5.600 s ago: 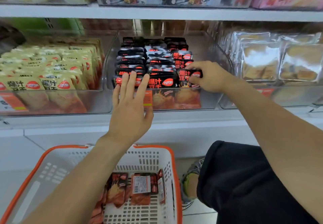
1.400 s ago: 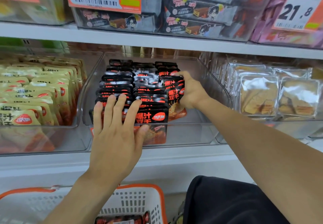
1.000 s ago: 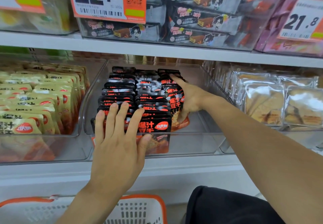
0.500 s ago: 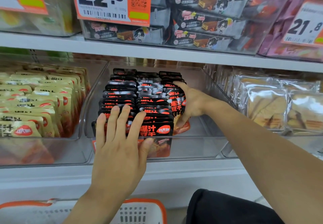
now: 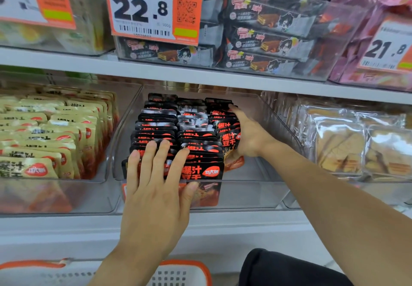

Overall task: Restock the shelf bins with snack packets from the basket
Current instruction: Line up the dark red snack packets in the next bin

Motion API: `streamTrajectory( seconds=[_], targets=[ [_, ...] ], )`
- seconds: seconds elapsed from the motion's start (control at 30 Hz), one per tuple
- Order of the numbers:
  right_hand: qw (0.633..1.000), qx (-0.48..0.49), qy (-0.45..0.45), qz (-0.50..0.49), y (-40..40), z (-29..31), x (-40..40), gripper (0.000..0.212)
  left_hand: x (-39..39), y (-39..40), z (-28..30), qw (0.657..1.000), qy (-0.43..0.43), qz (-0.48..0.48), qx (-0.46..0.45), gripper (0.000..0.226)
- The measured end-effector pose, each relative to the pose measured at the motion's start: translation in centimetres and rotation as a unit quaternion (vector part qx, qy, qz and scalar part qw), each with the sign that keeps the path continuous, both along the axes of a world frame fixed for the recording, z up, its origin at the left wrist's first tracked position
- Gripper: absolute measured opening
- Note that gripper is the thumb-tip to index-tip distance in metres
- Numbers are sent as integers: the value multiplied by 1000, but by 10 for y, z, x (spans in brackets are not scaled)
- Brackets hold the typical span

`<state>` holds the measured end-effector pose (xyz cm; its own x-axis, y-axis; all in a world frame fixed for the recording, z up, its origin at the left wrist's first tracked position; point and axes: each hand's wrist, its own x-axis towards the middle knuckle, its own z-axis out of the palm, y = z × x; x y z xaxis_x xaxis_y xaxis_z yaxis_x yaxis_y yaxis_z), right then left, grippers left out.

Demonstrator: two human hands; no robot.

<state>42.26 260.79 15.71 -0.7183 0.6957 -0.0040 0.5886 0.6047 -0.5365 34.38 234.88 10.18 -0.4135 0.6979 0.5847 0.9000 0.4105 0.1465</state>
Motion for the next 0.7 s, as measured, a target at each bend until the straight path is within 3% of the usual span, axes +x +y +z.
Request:
streamTrajectory(
  seconds=[0.3,0.47,0.7],
  targets=[
    [982,-168,84,-14,9,-17,-3,175,2,3,-1,1000,5,8,15,54],
    [992,-105,72,19,7,-20,2,171,4,5,-3,1000,2,12,22,55],
    [996,86,-19,23,-23,-4,20,128,1,3,-5,1000,1,-1,26,56]
  ],
)
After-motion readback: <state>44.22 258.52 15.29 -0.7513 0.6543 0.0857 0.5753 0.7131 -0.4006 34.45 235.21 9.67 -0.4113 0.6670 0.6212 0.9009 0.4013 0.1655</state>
